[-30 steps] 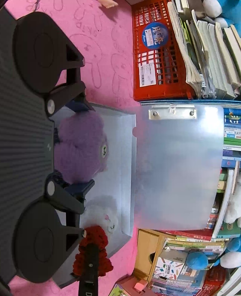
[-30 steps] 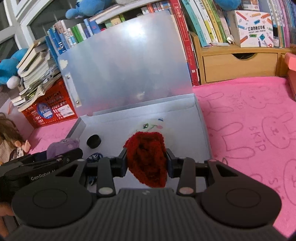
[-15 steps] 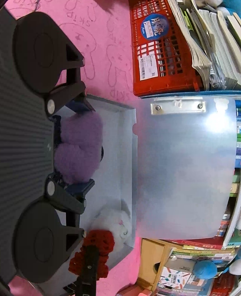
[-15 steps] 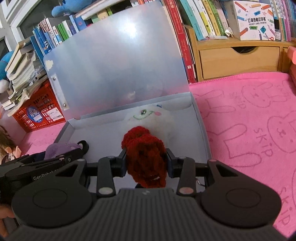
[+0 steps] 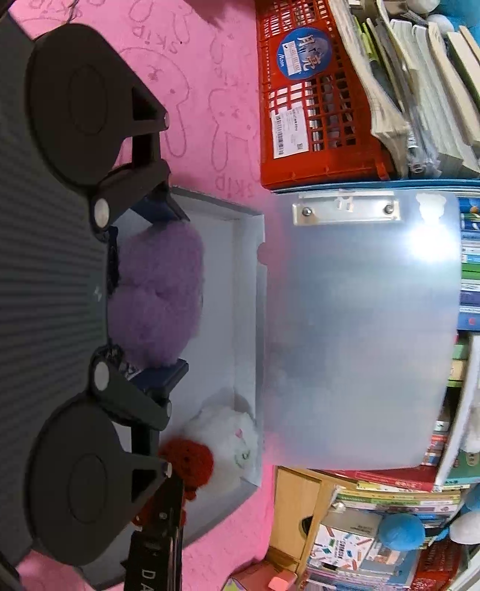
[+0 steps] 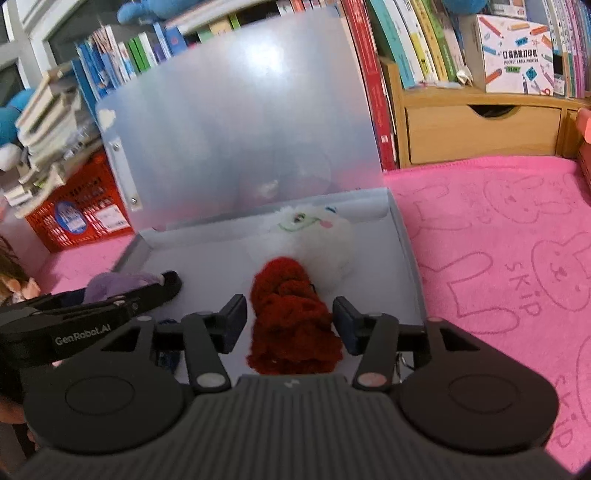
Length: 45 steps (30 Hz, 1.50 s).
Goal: Organize objects
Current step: 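Open both grippers to drop the plush and knit item into the box, then grasp the white tissue with the left gripper while the right gripper grasps the green gingham cloth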
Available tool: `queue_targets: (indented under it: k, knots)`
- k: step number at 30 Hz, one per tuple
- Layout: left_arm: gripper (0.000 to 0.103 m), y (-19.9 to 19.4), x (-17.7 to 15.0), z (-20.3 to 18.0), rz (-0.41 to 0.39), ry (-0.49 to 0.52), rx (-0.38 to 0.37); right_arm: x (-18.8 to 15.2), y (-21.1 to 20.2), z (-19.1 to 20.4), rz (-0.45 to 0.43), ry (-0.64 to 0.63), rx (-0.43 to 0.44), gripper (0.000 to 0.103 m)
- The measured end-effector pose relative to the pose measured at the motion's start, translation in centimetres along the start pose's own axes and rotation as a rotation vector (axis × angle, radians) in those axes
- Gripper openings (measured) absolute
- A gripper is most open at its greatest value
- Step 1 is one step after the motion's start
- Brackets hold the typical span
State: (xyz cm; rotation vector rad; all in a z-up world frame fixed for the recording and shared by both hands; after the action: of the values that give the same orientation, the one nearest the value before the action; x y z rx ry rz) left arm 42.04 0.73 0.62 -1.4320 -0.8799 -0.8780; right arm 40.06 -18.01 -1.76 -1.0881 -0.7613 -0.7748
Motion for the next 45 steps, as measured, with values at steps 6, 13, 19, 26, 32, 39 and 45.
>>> queue_targets:
  k: [6, 13, 19, 26, 32, 39, 45]
  knots:
    - [0.081, -2.5, 1.0, -0.2, -0.03, 0.0, -0.014, 1.0, -2.8, 0.8, -0.053, -0.044, 0.004, 0.077]
    - [0.084, -7.2, 1.8, -0.2, -0.063, 0.0, -0.035, 1.1, -7.5, 1.4, -0.101, -0.106, 0.022, 0.082]
    - [0.084, -12.4, 1.1, -0.4, -0.094, 0.036, -0.073, -0.4, -12.0, 1.7, -0.128, -0.143, 0.053, 0.085]
    - [0.084, -17.7, -1.8, 0.0, -0.108, 0.052, -0.104, -3.8, -16.7, 1.5, -0.135, -0.168, 0.094, 0.087]
    - [0.087, -21.9, -4.5, 0.0, -0.142, 0.094, -0.133, -7.3, -20.7, 2.8, -0.154, -0.253, 0.203, 0.092]
    - [0.089, -24.7, -7.2, 0.9, -0.127, 0.078, -0.154, -10.8, -23.6, 5.0, -0.141, -0.356, 0.33, 0.103]
    - [0.092, -26.8, -9.4, 1.4, -0.135, 0.106, -0.164, -14.2, -24.2, 6.5, -0.085, -0.458, 0.377, 0.103]
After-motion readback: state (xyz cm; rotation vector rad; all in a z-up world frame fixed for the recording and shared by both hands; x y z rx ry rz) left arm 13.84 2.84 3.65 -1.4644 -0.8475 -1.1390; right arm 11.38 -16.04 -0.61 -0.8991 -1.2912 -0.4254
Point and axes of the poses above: each gripper's, at about its wrist camera, not at the fingertips, and y roughly the way its jaws point, z to its left, x to its top, the point moved 6 cm from there along y, roughly the way its jaws point, and after that the axes turned 13 degrees about -z, right-handed, at the moved point
